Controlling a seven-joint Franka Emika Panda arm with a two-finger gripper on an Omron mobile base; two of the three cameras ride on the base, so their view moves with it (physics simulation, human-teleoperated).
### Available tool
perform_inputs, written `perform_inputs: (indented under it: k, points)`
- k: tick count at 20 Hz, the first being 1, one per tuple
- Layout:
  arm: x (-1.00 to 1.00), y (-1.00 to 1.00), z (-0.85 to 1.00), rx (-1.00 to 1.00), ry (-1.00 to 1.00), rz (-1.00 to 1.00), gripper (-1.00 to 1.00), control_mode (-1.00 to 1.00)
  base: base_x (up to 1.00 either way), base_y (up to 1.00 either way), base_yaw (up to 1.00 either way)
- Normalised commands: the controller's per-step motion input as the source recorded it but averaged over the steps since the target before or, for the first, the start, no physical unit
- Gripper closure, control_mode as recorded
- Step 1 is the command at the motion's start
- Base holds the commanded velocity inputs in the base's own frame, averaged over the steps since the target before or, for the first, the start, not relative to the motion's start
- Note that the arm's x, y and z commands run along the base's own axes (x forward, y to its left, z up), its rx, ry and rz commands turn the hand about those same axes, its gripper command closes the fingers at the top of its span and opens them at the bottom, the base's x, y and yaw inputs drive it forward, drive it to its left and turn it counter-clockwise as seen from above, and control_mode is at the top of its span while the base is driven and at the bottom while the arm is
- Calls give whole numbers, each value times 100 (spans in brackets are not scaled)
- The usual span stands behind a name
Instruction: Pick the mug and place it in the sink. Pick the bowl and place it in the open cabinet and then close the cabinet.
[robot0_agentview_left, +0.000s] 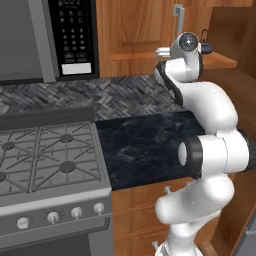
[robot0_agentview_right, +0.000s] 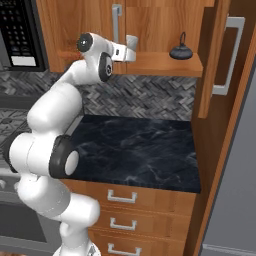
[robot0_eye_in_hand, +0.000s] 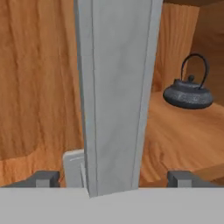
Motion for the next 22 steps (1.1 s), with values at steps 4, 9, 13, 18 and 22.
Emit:
perform_inputs:
  k: [4, 9, 13, 18, 22]
  points:
    - [85, -47, -2, 22, 3, 27, -100, -100, 0, 0, 0]
    - [39, -12, 0, 6, 5, 16, -100, -100, 0, 0, 0]
    - [-53, 1, 2, -2, -6, 0, -100, -100, 0, 0, 0]
    - [-98, 0, -3, -11, -33, 0, -100, -100, 0, 0, 0]
    - [-100, 0, -46, -15, -15, 0, -100, -100, 0, 0, 0]
